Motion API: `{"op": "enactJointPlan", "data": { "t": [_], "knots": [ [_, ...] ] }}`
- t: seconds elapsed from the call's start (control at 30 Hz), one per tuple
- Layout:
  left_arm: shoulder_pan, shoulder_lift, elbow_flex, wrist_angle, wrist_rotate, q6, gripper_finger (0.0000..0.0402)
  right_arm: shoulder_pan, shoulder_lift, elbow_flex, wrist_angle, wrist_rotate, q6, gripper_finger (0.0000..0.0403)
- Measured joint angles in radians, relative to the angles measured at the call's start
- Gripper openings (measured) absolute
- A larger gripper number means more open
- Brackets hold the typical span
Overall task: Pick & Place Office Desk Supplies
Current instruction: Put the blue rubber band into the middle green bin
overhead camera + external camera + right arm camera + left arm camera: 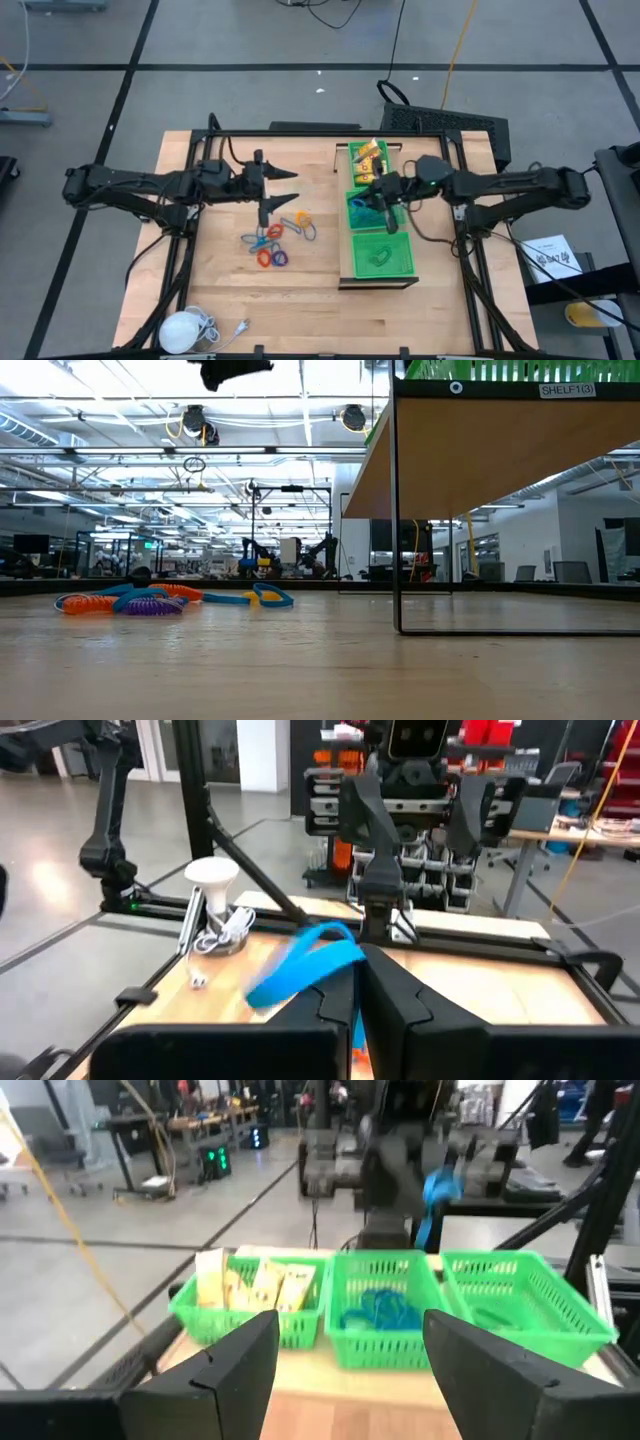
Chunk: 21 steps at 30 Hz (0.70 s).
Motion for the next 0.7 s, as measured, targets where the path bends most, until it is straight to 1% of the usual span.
{"op": "enactJointPlan", "data": {
  "t": [0.1, 0.27, 0.37, 0.5, 0.6, 0.7],
  "knots": [
    [0.003, -0.001, -0.073, 0.085, -0.016, -0.007, 0.0256, 0.006, -0.07, 0.0, -0.106, 0.003, 0.001, 0.0002],
    [0.033, -0.016, -0.235, 0.259, -0.088, -0.047, 0.0249, 0.025, -0.155, 0.0, -0.274, 0.004, 0.001, 0.0002],
    [0.053, -0.029, -0.317, 0.359, -0.09, -0.089, 0.0249, 0.038, -0.182, 0.0, -0.351, 0.005, 0.001, 0.0002],
    [0.066, -0.034, -0.389, 0.443, -0.091, -0.137, 0.0247, 0.048, -0.193, -0.018, -0.386, 0.005, 0.0, 0.0002],
    [0.069, -0.027, -0.411, 0.444, -0.09, -0.167, 0.0246, 0.05, -0.201, -0.055, -0.38, 0.013, -0.007, 0.0002],
    [0.069, -0.011, -0.414, 0.443, -0.09, -0.183, 0.0246, 0.05, -0.212, -0.089, -0.354, 0.064, -0.007, 0.0002]
  ]
}}
